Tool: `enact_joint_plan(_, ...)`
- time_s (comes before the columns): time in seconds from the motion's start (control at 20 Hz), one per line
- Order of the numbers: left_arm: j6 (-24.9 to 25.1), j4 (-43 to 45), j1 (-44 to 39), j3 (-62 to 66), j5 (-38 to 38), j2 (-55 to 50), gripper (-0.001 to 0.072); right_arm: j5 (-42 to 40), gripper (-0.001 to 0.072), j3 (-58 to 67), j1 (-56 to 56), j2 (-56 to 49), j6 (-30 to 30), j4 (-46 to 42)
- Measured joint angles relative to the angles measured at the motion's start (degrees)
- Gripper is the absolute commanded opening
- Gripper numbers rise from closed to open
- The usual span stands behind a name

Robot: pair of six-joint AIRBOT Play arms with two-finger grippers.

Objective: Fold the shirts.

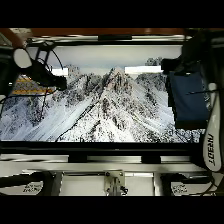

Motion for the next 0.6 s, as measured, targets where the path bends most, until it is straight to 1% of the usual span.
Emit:
enact_joint_plan(0.25, -1.7, 2.5, -1.7, 0.0, -4.5, -3.8, 0.0593, -4.2, 0.0561, 0.3, 3.4, -3.1, -0.1, 3.3)
enact_joint_plan(0.6, -2.1, 3.1, -2.0, 0.0, -5.7, -4.7, 0.0593, -5.4, 0.0561, 0.3, 4.2, -3.8, -0.2, 4.4)
